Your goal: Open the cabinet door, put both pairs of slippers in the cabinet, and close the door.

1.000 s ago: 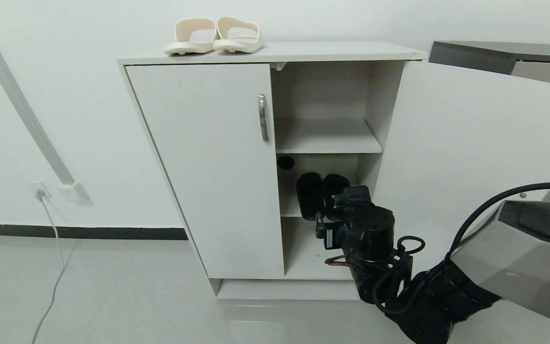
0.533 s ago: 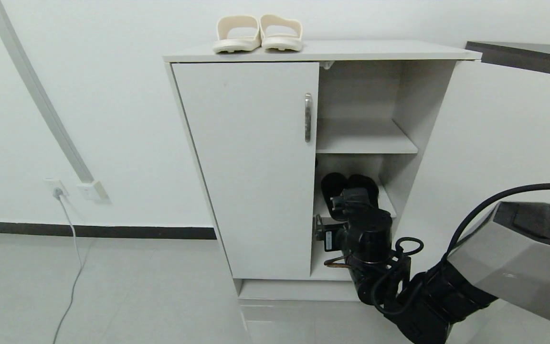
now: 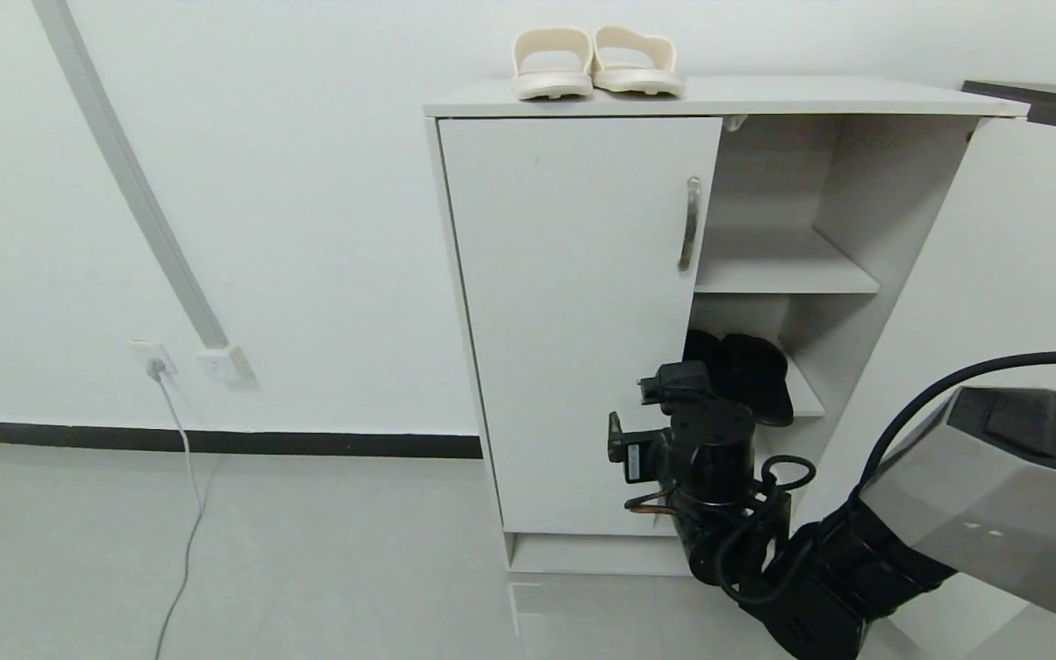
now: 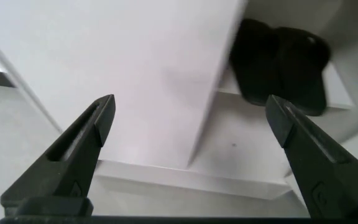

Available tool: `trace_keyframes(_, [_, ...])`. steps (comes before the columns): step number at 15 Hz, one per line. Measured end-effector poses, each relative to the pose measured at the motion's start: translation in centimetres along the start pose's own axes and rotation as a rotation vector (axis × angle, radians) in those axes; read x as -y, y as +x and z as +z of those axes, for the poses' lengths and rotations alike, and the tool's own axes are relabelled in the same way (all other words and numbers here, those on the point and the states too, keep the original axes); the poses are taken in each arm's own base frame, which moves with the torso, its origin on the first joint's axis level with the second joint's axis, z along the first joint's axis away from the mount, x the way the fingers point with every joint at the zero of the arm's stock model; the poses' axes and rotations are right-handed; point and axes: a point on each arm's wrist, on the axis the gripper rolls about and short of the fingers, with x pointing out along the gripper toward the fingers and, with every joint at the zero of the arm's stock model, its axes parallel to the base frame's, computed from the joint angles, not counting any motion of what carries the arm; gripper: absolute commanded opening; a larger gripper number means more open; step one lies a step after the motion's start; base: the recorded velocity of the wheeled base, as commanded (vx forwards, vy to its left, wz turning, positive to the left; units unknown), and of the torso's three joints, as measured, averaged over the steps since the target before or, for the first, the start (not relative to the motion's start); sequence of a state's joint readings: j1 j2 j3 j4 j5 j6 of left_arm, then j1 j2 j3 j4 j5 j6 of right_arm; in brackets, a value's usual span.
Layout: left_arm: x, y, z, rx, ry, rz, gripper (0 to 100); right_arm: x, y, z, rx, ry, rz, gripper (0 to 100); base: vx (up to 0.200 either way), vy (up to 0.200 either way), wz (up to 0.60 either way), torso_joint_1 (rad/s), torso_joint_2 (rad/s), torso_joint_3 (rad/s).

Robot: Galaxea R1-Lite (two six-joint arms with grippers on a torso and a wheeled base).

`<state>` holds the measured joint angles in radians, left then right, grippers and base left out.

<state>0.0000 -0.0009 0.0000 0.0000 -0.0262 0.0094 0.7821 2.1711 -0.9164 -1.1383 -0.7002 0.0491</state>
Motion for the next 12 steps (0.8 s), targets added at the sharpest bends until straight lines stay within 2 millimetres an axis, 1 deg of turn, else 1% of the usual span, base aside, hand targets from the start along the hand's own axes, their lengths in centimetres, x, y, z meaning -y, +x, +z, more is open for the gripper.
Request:
trace_keyframes(6, [0.0,0.0,0.0,0.0,0.0,0.001,0,0.05,-0.08,-0.11,-0.004,-0.004,0.001,100,0.0,0.0,0.0,0.0,0.0,0.0])
trace_keyframes(9, [0.0,0.0,0.0,0.0,0.0,0.002,0,0.1,-0.1,0.44,0.052,0.012,0.009,100,0.0,0.0,0.0,0.0,0.0,0.0])
trace_keyframes(12, [0.0,0.0,0.0,0.0,0.0,0.001,0,0.55,-0.21,-0.02,0.064,-0.029,0.018,100,0.0,0.0,0.0,0.0,0.0,0.0])
